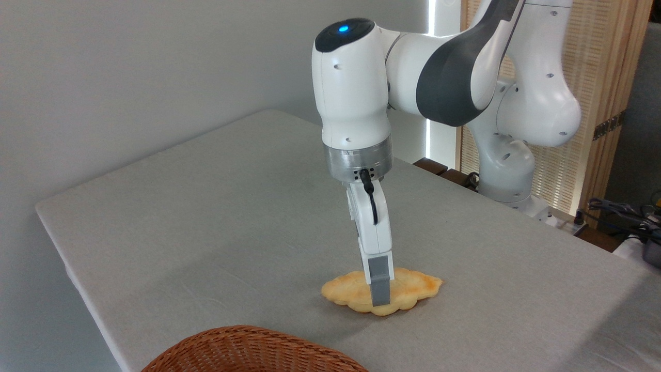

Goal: Put bread into the basket

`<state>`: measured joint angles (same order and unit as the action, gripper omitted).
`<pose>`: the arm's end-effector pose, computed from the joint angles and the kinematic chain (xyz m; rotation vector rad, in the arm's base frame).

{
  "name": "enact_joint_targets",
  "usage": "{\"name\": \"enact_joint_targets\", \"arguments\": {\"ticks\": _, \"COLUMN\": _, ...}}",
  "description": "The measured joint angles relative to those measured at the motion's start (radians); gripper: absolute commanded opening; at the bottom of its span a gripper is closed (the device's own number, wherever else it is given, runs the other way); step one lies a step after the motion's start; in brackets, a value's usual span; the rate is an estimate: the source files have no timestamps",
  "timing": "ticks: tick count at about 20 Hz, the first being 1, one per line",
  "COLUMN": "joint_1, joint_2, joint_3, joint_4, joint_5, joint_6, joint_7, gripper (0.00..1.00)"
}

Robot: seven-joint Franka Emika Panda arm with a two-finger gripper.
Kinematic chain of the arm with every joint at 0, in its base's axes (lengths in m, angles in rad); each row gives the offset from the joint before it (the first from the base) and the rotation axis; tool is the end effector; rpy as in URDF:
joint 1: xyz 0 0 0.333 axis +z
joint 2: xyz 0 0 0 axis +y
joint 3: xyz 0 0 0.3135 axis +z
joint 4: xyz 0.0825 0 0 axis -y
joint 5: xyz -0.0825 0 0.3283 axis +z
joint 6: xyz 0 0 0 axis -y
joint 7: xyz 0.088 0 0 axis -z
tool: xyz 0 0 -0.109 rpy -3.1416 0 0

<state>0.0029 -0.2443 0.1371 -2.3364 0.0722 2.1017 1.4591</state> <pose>0.4145 0.0644 0.4560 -2.4230 1.9581 0.0240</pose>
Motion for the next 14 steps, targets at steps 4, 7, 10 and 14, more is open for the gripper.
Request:
{"name": "enact_joint_targets", "arguments": {"ticks": 4, "joint_1": -0.003, "joint_2": 0.008, "joint_3": -0.001, "joint_4": -0.016, "joint_5": 0.0, "joint_6": 0.0, "joint_7": 0.0, "gripper": 1.0}}
{"name": "enact_joint_targets", "arguments": {"ticks": 7, "joint_1": -0.005, "joint_2": 0.013, "joint_3": -0.001, "joint_4": -0.017, "joint_5": 0.0, "joint_6": 0.001, "joint_7": 0.0, "gripper": 1.0}}
{"name": "enact_joint_targets", "arguments": {"ticks": 10, "joint_1": -0.005, "joint_2": 0.017, "joint_3": -0.001, "joint_4": -0.017, "joint_5": 0.0, "joint_6": 0.003, "joint_7": 0.0, "gripper": 1.0}}
{"name": "enact_joint_targets", "arguments": {"ticks": 14, "joint_1": -0.005, "joint_2": 0.039, "joint_3": -0.001, "joint_4": -0.019, "joint_5": 0.001, "joint_6": 0.046, "joint_7": 0.0, "gripper": 1.0}}
